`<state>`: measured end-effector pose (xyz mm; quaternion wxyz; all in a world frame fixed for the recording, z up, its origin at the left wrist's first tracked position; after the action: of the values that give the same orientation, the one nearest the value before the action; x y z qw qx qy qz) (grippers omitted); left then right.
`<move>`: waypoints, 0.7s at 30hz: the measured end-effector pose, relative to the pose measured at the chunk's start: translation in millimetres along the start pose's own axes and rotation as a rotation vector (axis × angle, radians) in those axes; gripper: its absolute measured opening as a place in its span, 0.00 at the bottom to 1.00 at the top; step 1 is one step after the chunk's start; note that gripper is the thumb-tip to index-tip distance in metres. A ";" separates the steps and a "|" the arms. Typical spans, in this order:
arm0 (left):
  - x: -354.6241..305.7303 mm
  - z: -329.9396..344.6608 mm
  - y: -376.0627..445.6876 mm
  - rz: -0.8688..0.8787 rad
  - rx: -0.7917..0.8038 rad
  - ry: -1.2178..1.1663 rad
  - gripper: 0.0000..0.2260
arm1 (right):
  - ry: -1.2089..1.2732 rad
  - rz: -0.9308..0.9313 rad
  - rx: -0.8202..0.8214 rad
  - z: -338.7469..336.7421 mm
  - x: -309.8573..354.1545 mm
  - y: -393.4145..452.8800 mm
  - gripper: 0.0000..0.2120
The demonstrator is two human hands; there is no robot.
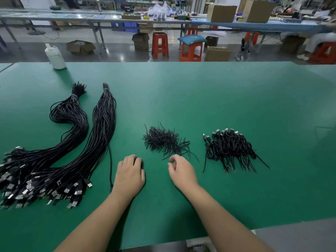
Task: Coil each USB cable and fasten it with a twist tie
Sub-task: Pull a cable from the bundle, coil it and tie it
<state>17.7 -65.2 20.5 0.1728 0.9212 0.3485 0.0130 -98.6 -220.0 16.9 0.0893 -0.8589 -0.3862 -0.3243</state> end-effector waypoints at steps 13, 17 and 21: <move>30.3 -18.4 27.3 0.449 0.383 0.387 0.18 | 0.120 -0.078 -0.071 8.9 -15.4 -10.7 0.04; 77.3 -21.1 20.7 0.532 0.545 0.508 0.24 | 0.123 -0.072 -0.069 10.7 -16.0 -10.0 0.05; 93.7 -20.8 16.2 0.556 0.566 0.537 0.18 | 0.111 -0.074 -0.069 11.2 -14.8 -9.9 0.04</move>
<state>95.9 -9.4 36.3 -0.1909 0.9544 0.1111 0.2006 -107.6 -217.6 -2.0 0.0690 -0.8273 -0.4007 -0.3875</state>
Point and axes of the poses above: each hand's wrist, its own y-axis towards the middle knuckle, its own z-axis out of the palm, x = y × z, the point moved 6 cm from there along y, towards the middle knuckle, and after that the axes turned 6 degrees about -x, right-handed, at the moved point
